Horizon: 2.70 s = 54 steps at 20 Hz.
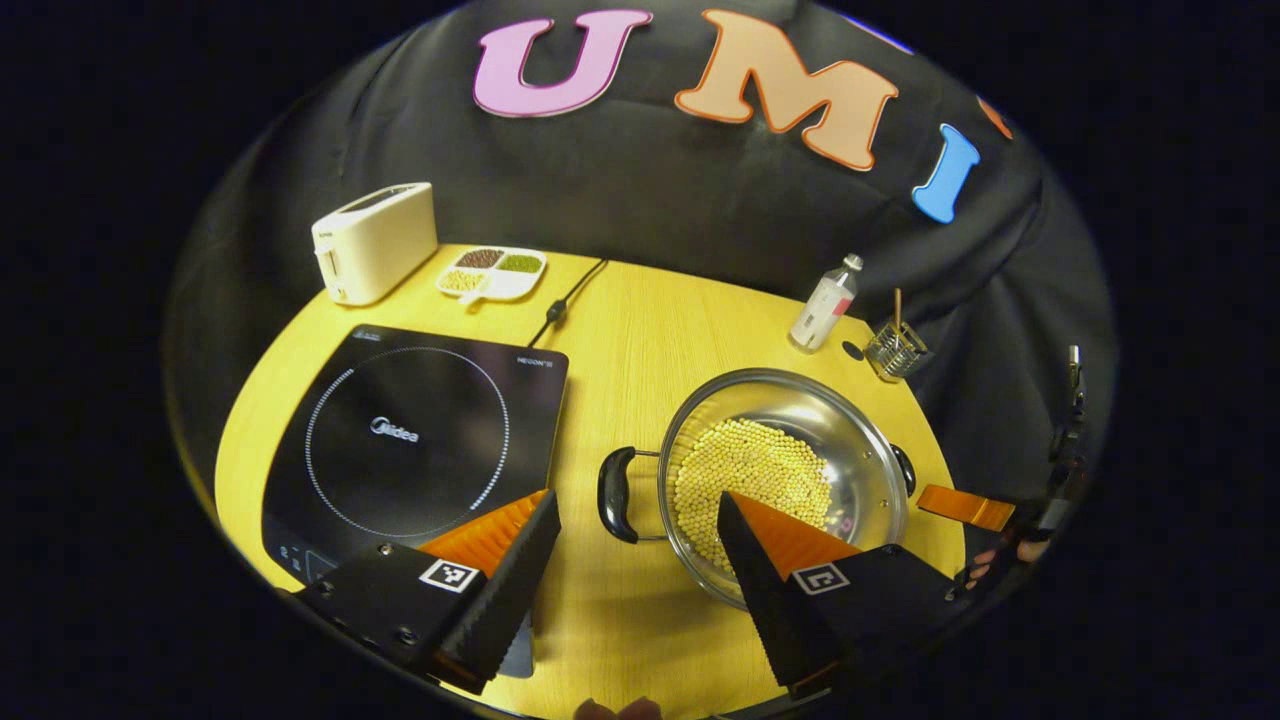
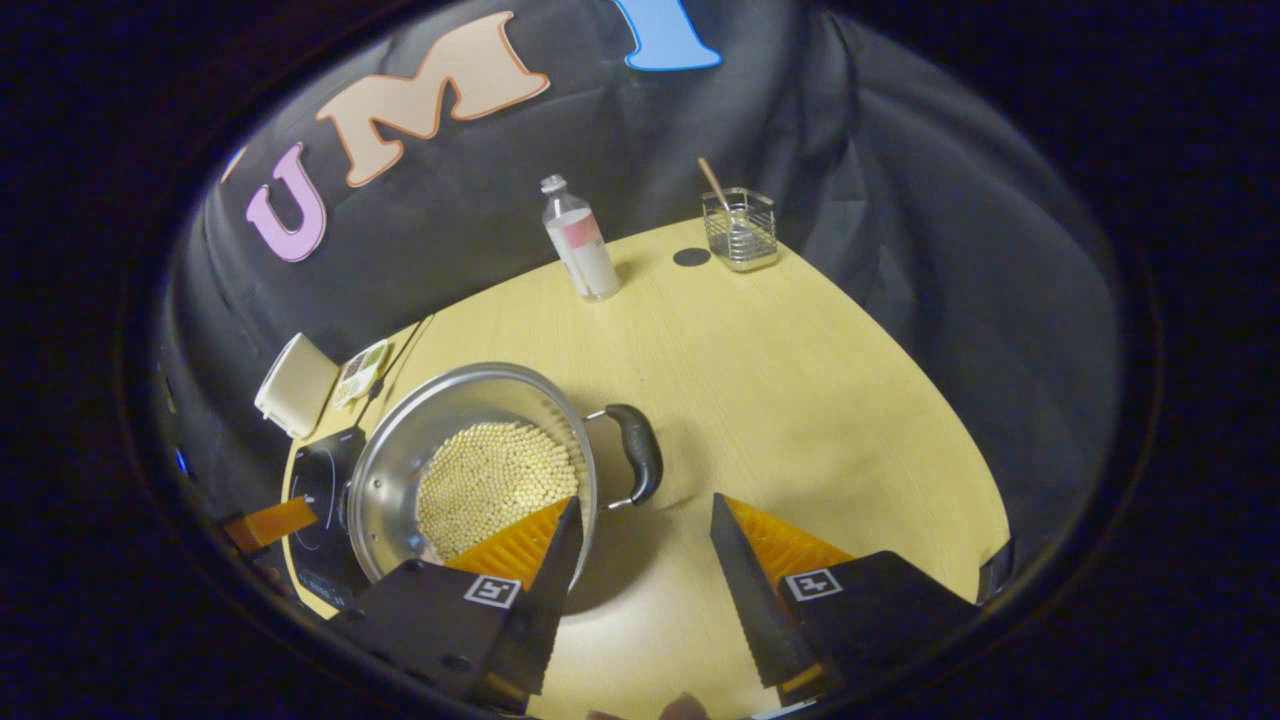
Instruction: First push the handle of the pot to place it horizontally, then grasp the pot with both hands and set it on the induction cooktop.
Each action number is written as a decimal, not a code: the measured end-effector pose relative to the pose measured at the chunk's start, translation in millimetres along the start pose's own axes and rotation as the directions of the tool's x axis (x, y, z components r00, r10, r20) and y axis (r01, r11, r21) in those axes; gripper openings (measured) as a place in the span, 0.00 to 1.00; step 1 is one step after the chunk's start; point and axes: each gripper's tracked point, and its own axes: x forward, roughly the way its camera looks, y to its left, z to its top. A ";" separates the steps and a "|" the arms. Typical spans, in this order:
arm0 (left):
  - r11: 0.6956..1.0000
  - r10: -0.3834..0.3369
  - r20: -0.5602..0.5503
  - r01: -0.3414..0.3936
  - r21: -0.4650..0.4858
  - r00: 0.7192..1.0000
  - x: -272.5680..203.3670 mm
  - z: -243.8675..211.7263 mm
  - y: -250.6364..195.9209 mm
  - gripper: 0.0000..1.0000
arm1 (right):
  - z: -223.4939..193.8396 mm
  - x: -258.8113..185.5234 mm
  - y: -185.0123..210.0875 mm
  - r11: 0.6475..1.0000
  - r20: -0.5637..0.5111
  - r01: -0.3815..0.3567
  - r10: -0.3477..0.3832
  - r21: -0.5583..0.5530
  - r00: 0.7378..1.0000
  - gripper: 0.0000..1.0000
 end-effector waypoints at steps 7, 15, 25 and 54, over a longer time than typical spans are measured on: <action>1.000 0.009 -0.099 -0.006 0.025 0.995 45.1 -10.8 9.5 0.98 | 0.8 29.8 1.2 0.996 -0.038 0.036 -0.039 -0.085 0.999 0.71; 1.000 0.000 -0.193 0.001 0.006 0.981 72.5 -28.9 15.2 0.92 | 3.8 61.6 6.0 0.970 -0.034 0.086 -0.096 -0.229 0.995 0.82; 0.999 0.018 -0.198 -0.012 0.030 0.980 87.8 -27.7 14.3 0.63 | 0.9 78.3 16.7 0.972 -0.026 0.082 -0.089 -0.219 0.996 0.65; 0.993 0.042 -0.070 -0.034 0.112 0.997 -86.5 18.9 34.0 0.53 | -4.0 -84.7 68.7 0.989 0.067 -0.096 0.104 -0.113 0.992 0.42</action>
